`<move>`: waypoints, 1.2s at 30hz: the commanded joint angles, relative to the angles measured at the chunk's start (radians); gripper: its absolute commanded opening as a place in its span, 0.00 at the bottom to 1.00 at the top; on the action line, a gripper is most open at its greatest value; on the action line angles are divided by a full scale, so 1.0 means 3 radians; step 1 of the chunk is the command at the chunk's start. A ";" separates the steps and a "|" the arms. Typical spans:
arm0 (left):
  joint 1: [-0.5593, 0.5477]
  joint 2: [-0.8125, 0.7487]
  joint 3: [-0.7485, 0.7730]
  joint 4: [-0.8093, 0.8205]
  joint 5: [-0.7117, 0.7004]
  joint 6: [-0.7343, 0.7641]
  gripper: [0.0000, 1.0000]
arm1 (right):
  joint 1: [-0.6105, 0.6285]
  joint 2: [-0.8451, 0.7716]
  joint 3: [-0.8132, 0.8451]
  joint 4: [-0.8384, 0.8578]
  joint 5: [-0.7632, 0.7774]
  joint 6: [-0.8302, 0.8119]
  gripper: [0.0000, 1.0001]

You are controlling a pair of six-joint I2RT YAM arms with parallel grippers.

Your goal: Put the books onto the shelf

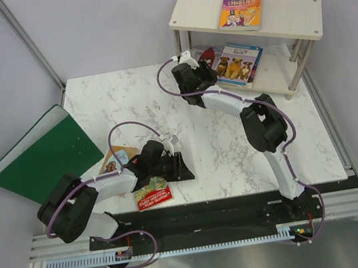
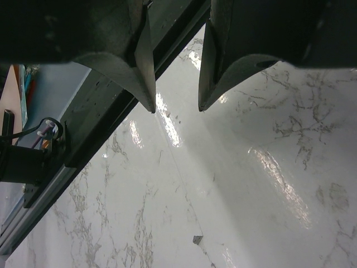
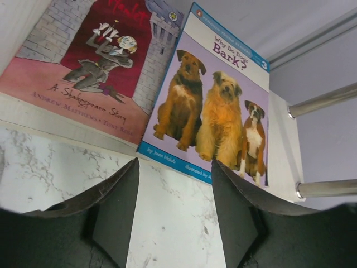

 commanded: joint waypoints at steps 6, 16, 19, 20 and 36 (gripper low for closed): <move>-0.0021 0.0001 0.0119 0.0088 0.0030 -0.0018 0.43 | -0.0032 0.0374 0.0624 -0.0093 -0.0125 0.0134 0.60; -0.0021 0.0022 0.0135 0.0073 0.0030 -0.0012 0.43 | -0.0278 0.0666 0.0946 -0.0298 -0.0416 0.0385 0.56; -0.0021 0.0042 0.0140 0.0068 0.0035 -0.0012 0.43 | -0.0349 0.0707 0.0972 -0.0334 -0.0503 0.0436 0.56; -0.0021 0.0042 0.0145 0.0068 0.0035 -0.0012 0.43 | -0.0385 0.0712 0.0972 -0.0344 -0.0559 0.0461 0.56; -0.0021 0.0068 0.0165 0.0053 0.0030 -0.0012 0.43 | -0.0538 0.0697 0.0952 -0.0400 -0.0687 0.0630 0.40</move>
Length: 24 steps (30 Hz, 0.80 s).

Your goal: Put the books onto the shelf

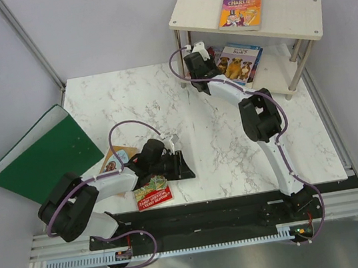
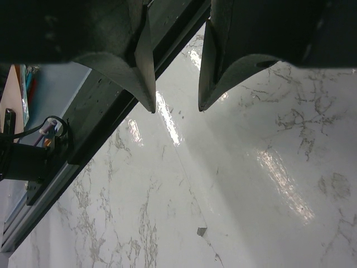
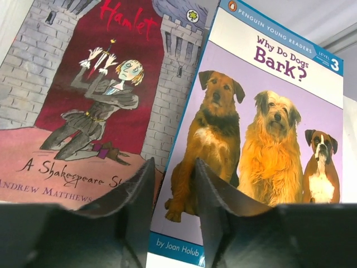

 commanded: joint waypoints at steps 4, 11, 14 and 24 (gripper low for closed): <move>-0.0021 0.0044 0.0111 0.0058 0.0030 -0.0007 0.43 | -0.0110 -0.0062 0.0038 -0.0067 -0.0036 0.0195 0.38; -0.0021 0.0039 0.0111 0.0058 0.0035 -0.0012 0.43 | -0.0141 -0.0083 0.0033 -0.0067 0.0005 0.0201 0.39; -0.0021 0.0049 0.0111 0.0058 0.0040 -0.0012 0.43 | -0.0151 -0.0093 0.0013 -0.0067 0.0040 0.0211 0.39; -0.0021 0.0080 0.0121 0.0058 0.0051 -0.0018 0.43 | -0.0192 -0.0231 -0.0084 -0.0062 0.0092 0.0231 0.40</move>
